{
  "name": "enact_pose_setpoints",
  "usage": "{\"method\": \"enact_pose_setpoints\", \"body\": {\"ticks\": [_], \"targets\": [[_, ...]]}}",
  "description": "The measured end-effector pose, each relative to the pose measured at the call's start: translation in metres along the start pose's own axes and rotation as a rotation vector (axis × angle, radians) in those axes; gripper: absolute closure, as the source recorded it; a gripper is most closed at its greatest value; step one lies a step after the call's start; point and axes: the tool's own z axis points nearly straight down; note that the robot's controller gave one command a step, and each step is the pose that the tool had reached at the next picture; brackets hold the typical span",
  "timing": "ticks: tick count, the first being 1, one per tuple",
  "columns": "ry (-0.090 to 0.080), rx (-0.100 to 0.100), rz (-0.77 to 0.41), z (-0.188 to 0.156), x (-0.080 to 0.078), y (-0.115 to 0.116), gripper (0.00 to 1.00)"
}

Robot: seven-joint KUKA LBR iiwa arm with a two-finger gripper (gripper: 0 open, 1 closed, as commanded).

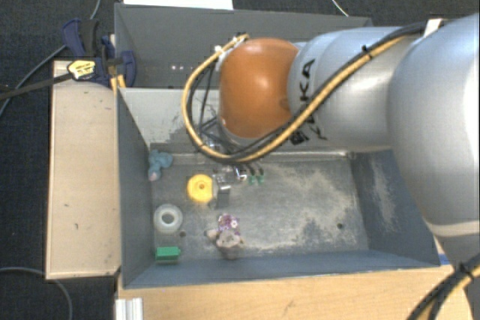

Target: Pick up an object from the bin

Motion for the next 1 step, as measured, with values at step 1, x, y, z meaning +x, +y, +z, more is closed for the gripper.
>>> {"method": "enact_pose_setpoints", "body": {"ticks": [1], "targets": [[0.004,0.001,0.179,0.0025,0.0089,0.0004,0.00]]}}
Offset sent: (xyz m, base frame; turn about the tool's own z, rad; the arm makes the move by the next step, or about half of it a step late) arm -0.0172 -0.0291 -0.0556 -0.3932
